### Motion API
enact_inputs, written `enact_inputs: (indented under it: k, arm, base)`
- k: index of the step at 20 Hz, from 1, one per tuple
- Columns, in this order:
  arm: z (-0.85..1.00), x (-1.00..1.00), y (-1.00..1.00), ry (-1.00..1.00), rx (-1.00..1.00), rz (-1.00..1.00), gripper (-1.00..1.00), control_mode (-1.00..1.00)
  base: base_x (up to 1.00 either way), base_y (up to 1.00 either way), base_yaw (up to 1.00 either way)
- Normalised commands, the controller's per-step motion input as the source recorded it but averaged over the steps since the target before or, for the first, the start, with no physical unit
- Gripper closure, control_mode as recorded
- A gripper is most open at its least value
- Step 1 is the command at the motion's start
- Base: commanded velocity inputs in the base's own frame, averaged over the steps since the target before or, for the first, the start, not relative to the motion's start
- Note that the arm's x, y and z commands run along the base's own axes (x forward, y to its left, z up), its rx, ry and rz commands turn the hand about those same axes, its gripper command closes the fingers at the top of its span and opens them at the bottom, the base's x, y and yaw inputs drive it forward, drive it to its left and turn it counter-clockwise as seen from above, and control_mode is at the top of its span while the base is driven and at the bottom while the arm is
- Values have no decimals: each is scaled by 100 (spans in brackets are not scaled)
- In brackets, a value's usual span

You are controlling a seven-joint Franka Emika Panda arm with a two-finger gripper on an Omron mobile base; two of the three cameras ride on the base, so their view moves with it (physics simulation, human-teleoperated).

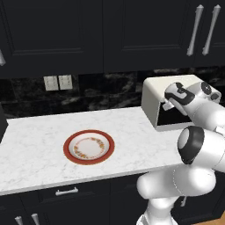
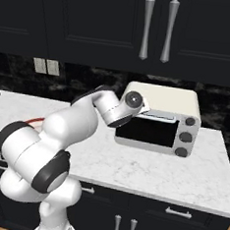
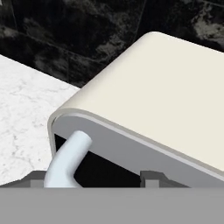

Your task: Pick up the kebab skewer and baguette bread, and place them inside the toaster oven. Close the toaster oven door and start by setting the timer.

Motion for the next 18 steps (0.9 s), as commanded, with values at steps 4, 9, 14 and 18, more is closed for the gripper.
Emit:
enact_inputs:
  k: [4,9,14,18]
  arm:
    - [64,7,-45,-6,-1,0,-100,-100]
    - [70,4,-45,-18,-4,0,-100,-100]
    - [90,7,-47,-11,-7,0,-100,-100]
    - [98,3,-38,-1,-10,0,-100,-100]
  base:
    - [0,0,0]
    - [0,0,0]
    - [0,0,0]
    - [0,0,0]
